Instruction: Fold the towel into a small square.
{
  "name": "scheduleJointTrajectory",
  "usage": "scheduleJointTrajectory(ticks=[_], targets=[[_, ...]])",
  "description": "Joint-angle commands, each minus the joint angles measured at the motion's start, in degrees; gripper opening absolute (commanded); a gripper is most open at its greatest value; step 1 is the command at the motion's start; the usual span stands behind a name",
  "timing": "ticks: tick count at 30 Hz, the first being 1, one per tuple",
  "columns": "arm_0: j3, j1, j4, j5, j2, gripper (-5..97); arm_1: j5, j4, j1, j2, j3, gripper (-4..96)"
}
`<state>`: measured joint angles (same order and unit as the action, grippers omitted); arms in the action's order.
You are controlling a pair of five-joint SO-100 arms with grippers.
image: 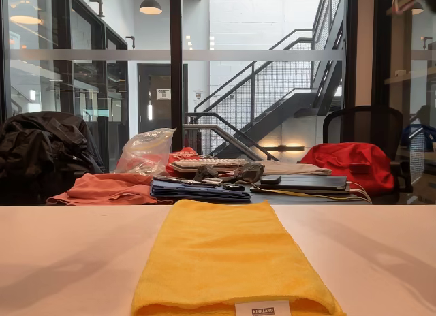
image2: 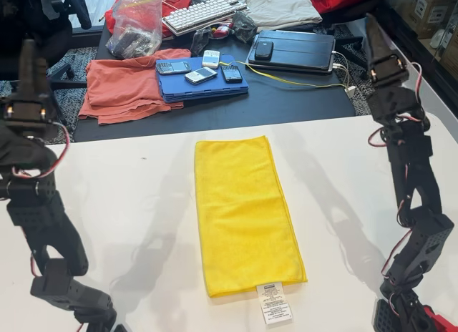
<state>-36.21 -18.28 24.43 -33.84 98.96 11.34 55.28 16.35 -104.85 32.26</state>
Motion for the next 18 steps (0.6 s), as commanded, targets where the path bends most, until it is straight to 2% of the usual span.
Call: scheduleJointTrajectory(ticks=[1, 8, 11, 13, 18], targets=[[-2.5, -0.3, 5.8, 2.0, 3.2, 16, 0.1, 7.9, 0.8, -0.4, 0.6, 30.0], [-16.3, 0.4, 31.5, 18.1, 9.5, 16, 0.1, 31.4, 7.6, -0.4, 8.7, 30.0], [-21.8, 0.4, 40.0, 22.9, 11.9, 16, 0.1, 37.5, 8.8, -0.4, 13.2, 30.0], [-24.3, 0.5, 44.0, 24.5, 13.6, 16, -0.4, 38.7, 8.9, -0.4, 15.8, 30.0], [-31.6, 0.5, 46.4, 24.5, 15.8, 16, -0.6, 38.8, 9.3, -0.4, 20.9, 30.0]])
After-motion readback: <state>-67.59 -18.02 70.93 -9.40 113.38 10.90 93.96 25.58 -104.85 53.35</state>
